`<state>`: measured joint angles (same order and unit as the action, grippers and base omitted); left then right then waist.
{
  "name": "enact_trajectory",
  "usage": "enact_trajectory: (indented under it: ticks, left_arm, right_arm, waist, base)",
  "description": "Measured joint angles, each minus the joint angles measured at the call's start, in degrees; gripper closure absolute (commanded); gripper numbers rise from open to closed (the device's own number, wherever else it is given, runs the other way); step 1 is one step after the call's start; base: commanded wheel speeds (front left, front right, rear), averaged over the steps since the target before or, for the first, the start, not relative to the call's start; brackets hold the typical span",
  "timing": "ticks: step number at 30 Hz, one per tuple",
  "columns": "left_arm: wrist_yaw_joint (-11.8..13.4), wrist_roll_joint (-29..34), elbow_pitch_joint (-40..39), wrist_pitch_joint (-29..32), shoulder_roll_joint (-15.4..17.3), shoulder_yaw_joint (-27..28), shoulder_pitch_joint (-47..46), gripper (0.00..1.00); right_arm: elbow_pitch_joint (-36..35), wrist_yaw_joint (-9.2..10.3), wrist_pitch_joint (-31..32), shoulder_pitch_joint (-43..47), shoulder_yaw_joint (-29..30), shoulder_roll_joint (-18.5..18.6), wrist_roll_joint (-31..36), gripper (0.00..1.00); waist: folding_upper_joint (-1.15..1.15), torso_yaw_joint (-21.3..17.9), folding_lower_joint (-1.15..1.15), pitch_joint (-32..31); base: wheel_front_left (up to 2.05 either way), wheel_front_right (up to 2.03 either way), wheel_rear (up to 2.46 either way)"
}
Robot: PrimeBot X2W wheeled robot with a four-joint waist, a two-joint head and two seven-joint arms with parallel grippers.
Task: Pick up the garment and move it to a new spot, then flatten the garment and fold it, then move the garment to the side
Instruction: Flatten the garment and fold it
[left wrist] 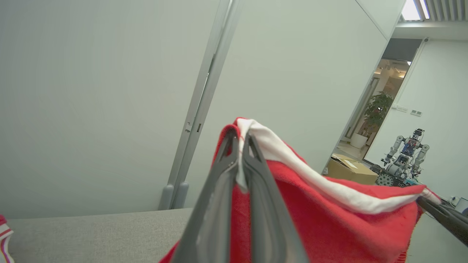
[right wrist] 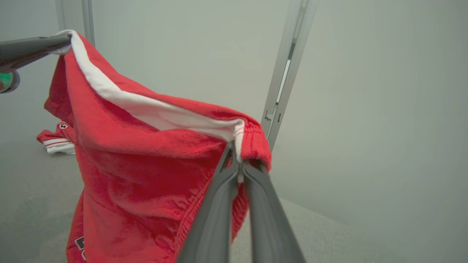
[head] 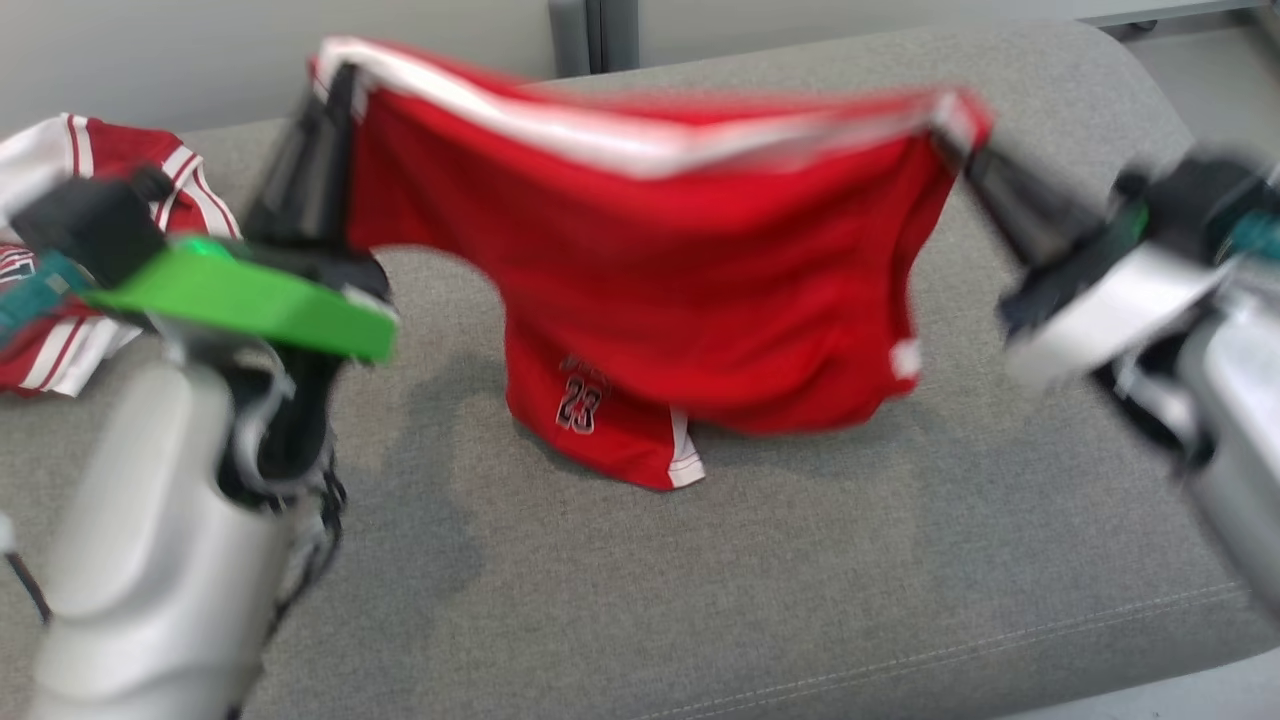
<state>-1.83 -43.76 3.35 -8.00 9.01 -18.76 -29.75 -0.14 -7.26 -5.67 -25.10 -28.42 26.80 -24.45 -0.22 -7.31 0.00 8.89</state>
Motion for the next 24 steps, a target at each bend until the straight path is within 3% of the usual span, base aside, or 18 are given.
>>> enact_trajectory:
  ticks: [5,8,11,15,19,24]
  left_arm:
    - [1.4,0.0,-1.5,-2.1,-1.4,5.6,-14.6,1.00]
    - [1.0,0.0,-4.0,-3.0,-2.4,5.8,-19.7,1.00]
    - [0.5,0.0,-2.5,-2.6,-2.4,3.5,-15.6,1.00]
    - [0.4,-2.3,2.3,-2.0,-3.0,0.9,-0.7,1.00]
    - [0.4,-4.0,7.6,-1.6,-5.1,-2.8,12.3,1.00]
    - [-0.2,-5.4,9.9,-3.2,-5.8,-4.2,17.4,1.00]
  right_arm:
    - [-0.3,-0.27,-2.4,-20.6,10.2,-1.6,3.8,1.00]
    - [0.3,-0.25,-4.4,-24.8,11.7,-1.8,4.4,1.00]
    - [5.0,-0.25,-4.2,-19.0,8.3,-1.9,4.2,1.00]
    - [12.1,-0.26,-3.4,-5.7,3.7,-3.8,2.2,1.00]
    - [18.2,-0.22,-4.3,6.1,4.1,-5.1,-0.8,1.00]
    - [22.1,0.14,-6.5,11.1,4.1,-7.2,-2.0,1.00]
  waist:
    - [0.00,0.1,0.00,2.2]
    - [0.00,0.5,0.00,3.2]
    - [0.00,1.0,0.00,3.9]
    - [0.00,1.1,0.00,4.9]
    - [0.00,1.5,0.00,6.0]
    - [0.00,2.3,0.00,6.6]
  base:
    - [0.00,0.00,0.00]
    - [0.00,0.00,0.00]
    - [0.00,0.00,0.00]
    - [0.00,0.00,0.00]
    - [0.00,0.00,0.00]
    - [0.00,0.00,0.00]
